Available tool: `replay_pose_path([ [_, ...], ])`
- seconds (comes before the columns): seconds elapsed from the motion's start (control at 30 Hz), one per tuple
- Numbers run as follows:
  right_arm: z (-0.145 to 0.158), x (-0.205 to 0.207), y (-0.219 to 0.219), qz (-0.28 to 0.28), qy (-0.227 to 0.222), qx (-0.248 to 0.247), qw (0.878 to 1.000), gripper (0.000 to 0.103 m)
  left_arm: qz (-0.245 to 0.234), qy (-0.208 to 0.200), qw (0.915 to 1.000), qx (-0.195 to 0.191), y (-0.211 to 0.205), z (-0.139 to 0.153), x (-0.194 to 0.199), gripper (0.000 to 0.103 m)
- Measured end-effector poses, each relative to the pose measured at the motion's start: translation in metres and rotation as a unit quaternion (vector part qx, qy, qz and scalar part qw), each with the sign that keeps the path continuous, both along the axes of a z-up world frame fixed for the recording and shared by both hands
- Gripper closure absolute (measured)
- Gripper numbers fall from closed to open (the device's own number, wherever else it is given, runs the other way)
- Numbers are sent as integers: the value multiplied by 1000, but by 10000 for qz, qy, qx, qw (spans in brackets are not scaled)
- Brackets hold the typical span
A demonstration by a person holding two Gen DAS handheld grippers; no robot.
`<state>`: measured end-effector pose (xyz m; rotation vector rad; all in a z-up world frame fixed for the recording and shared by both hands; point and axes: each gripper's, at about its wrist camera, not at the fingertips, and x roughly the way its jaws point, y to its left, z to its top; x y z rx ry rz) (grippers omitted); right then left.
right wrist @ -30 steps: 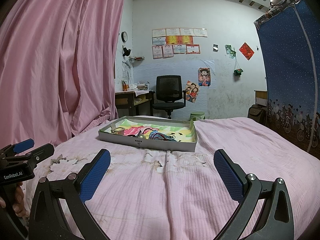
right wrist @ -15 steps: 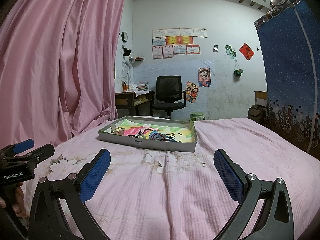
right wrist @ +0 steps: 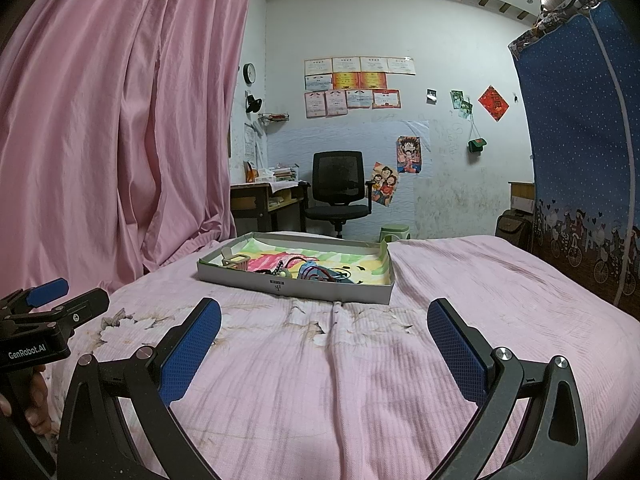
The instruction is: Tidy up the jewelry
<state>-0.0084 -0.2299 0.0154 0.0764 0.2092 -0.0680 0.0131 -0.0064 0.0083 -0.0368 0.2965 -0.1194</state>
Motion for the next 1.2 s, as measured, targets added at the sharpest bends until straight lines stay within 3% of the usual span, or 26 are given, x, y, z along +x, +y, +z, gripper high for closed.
replay_pose_path([
  [1.2,-1,-1,1,4,2,-9,10000,1,85,158,9998,-27,4,-1,5,0],
])
